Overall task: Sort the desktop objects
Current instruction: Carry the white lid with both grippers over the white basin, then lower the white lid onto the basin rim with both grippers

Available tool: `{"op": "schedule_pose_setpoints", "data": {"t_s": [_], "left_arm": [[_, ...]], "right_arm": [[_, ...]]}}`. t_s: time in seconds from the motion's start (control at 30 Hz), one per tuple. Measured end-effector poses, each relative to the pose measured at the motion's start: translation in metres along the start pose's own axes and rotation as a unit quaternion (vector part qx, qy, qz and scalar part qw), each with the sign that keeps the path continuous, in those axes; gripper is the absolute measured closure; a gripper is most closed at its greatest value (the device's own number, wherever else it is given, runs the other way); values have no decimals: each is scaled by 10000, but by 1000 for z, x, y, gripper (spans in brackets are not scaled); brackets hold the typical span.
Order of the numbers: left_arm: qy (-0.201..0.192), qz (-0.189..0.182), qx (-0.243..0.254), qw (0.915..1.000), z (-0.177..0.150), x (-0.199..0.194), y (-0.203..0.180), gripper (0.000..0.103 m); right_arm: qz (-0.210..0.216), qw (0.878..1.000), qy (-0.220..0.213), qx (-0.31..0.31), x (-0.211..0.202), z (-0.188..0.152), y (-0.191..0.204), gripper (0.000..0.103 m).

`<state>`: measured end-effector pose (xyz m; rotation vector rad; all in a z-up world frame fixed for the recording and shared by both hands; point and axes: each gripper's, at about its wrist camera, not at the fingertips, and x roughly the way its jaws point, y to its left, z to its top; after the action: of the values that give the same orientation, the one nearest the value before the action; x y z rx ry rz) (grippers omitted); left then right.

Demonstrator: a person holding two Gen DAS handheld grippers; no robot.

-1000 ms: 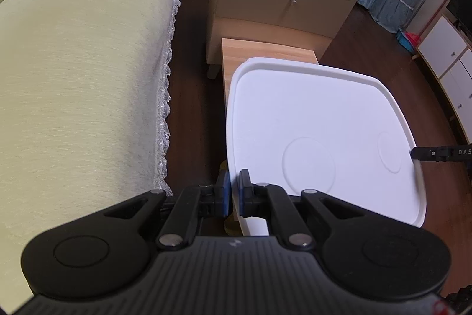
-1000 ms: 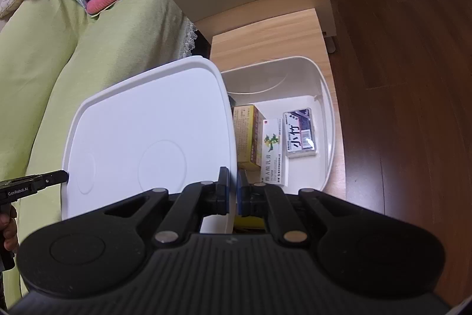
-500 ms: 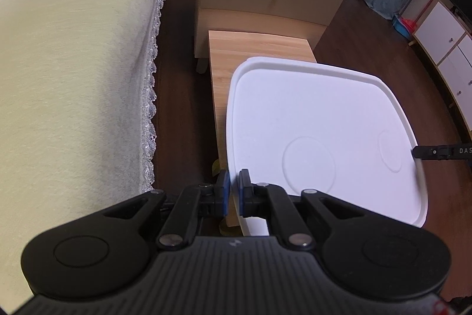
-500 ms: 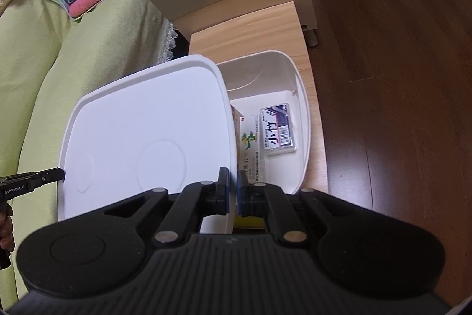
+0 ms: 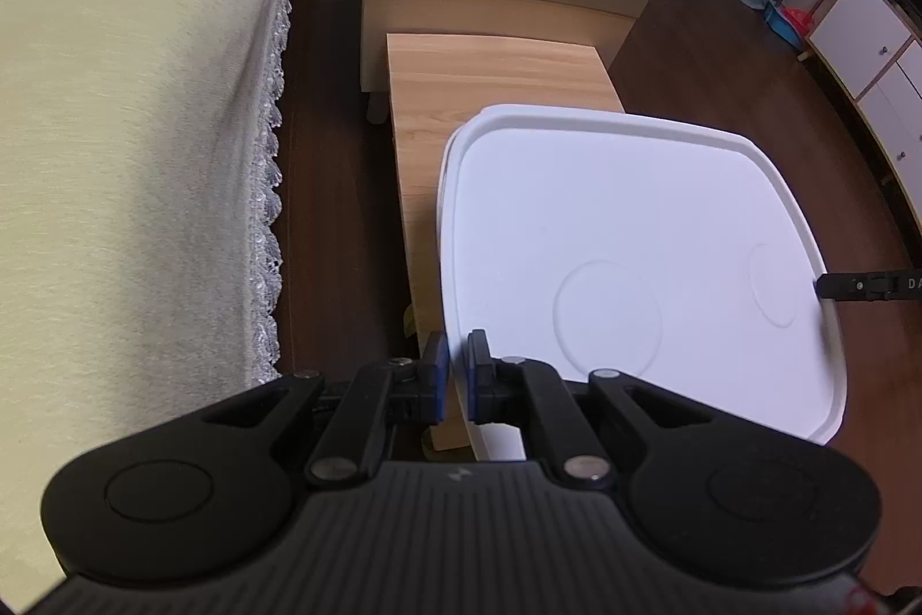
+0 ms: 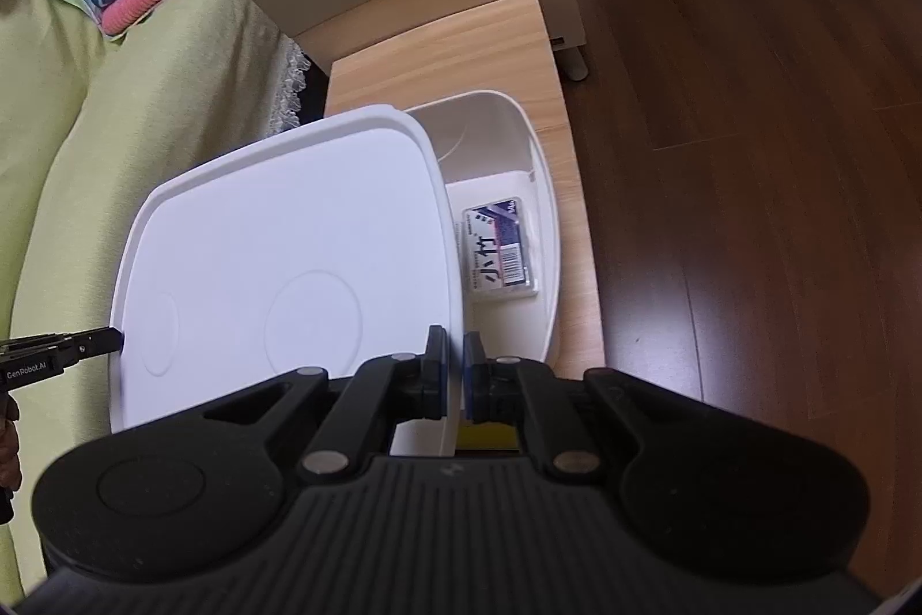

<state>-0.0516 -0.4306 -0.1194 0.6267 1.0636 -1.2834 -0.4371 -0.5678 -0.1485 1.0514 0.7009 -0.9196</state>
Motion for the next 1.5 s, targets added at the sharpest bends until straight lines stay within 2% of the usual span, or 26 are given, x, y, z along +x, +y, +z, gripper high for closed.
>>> {"op": "schedule_pose_setpoints", "data": {"t_s": [0.83, 1.5], "left_arm": [[255, -93, 137, 9995, 25, 56, -10, 99], [404, -129, 124, 9990, 34, 91, -6, 99]], "right_arm": [[-347, 9993, 149, 51, 35, 20, -27, 97], [-488, 9985, 247, 53, 63, 30, -37, 97]]}}
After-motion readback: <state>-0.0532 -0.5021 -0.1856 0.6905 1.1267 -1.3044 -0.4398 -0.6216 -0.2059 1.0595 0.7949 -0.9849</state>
